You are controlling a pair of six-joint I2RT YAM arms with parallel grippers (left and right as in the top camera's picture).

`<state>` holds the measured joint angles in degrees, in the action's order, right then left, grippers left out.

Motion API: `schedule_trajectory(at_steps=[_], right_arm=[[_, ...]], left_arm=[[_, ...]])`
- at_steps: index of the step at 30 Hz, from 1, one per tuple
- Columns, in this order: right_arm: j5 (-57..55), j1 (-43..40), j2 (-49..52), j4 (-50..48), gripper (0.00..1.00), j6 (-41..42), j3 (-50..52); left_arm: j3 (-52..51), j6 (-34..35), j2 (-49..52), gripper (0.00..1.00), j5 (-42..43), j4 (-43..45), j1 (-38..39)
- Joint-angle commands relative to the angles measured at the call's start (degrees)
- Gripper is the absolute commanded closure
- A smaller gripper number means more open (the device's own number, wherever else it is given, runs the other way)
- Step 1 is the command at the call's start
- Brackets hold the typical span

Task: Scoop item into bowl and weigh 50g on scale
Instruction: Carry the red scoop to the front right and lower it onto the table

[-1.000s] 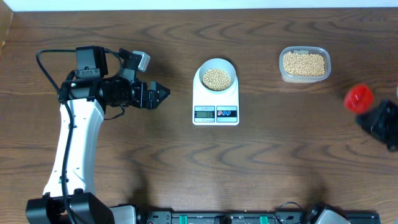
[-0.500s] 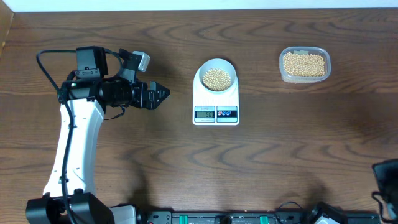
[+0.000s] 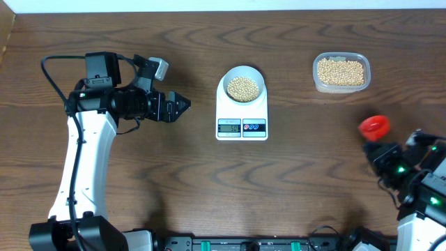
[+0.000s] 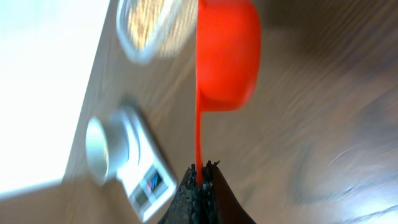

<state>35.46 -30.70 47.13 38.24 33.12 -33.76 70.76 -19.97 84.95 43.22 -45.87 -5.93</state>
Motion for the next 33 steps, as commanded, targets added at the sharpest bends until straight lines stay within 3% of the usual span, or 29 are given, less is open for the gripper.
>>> schedule_trajectory(at_steps=[1,9,20,25,29,33], right_arm=[[13.22,-0.33,-0.63,-0.33,0.99,-4.74,4.79],[13.99,-0.33,-0.63,-0.42,0.99,-14.01,12.92],[14.01,-0.33,-0.63,-6.8,0.97,-12.9,23.63],[13.68,-0.33,-0.63,-6.91,0.72,-12.79,23.98],[12.85,-0.35,-0.63,-6.73,0.34,-12.79,23.98],[9.9,-0.33,-0.63,-6.75,0.17,-12.81,23.98]], left_arm=[[0.72,-0.98,-1.05,0.1,0.7,0.04,-0.24],[0.72,-0.98,-1.05,0.1,0.7,0.04,-0.24],[0.72,-0.98,-1.05,0.1,0.7,0.04,-0.26],[0.72,-0.98,-1.05,0.1,0.7,0.04,-0.26],[0.72,-0.98,-1.05,0.1,0.7,0.04,-0.26],[0.72,-0.98,-1.05,0.1,0.7,0.07,-0.26]])
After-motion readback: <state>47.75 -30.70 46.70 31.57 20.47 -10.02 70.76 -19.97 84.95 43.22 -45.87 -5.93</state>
